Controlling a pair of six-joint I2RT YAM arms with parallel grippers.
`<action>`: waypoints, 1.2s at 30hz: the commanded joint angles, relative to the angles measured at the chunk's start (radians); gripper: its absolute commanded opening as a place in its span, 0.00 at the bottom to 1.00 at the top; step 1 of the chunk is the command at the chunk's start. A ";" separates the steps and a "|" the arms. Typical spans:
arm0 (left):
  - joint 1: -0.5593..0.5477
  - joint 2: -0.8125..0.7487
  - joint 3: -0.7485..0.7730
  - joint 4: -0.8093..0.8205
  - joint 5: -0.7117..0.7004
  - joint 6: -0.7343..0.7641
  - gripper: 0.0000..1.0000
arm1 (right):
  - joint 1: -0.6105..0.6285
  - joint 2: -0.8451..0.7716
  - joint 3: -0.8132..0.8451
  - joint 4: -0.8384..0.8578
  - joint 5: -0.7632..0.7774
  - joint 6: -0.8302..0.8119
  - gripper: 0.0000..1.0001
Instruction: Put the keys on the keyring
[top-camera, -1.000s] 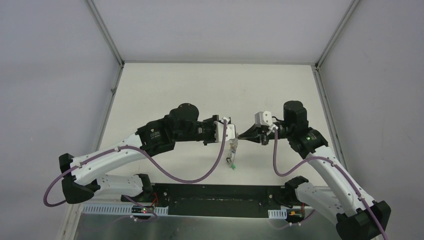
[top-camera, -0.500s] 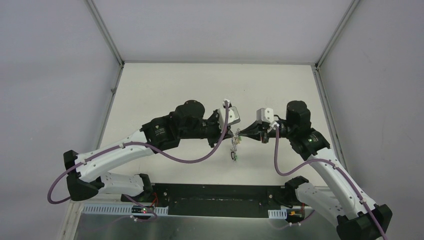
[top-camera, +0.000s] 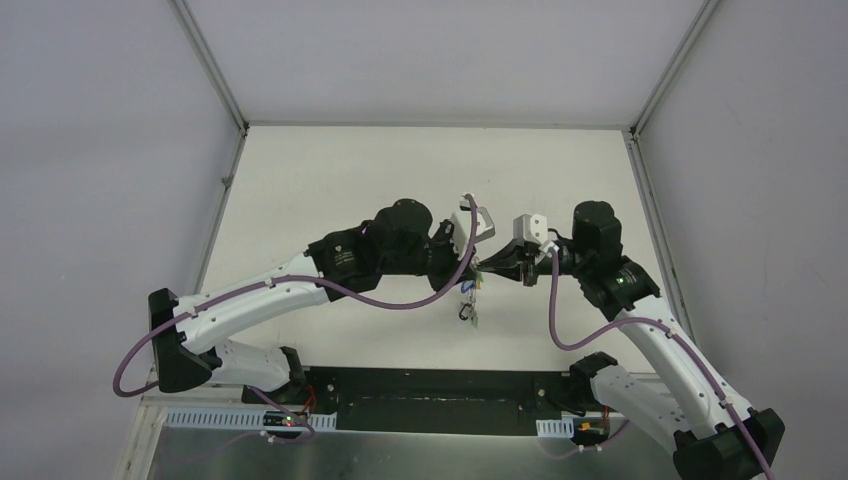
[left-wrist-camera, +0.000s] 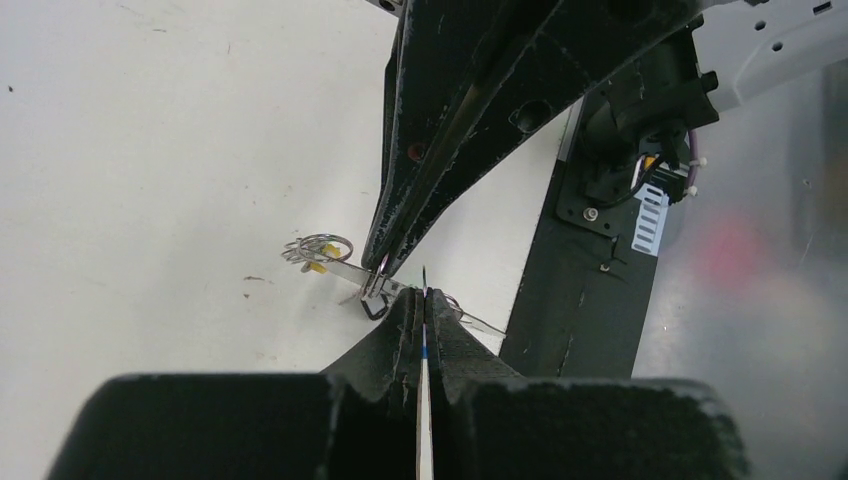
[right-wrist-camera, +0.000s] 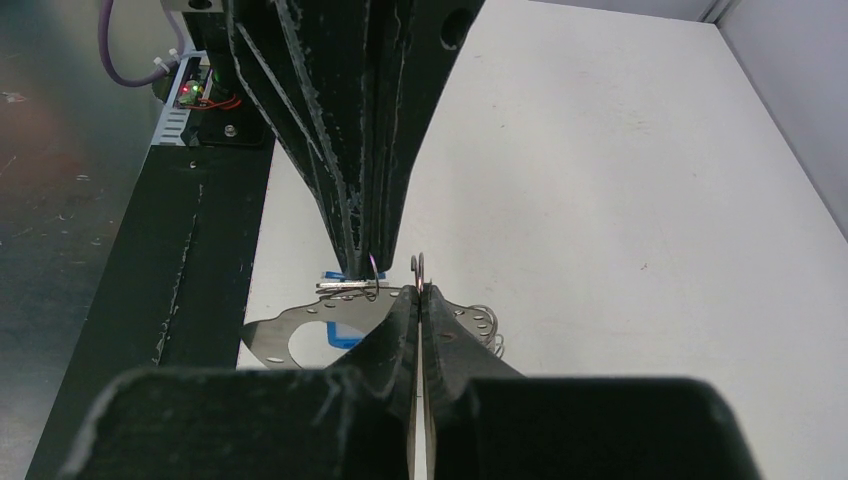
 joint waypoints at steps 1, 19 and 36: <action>-0.009 0.000 0.056 0.041 -0.025 -0.039 0.00 | 0.008 -0.018 0.008 0.066 -0.019 0.008 0.00; -0.009 -0.029 0.023 0.005 -0.156 -0.067 0.00 | 0.008 -0.027 0.012 0.062 -0.021 -0.009 0.00; -0.008 -0.035 -0.021 -0.051 -0.163 -0.048 0.00 | 0.008 -0.041 0.013 0.073 -0.028 -0.004 0.00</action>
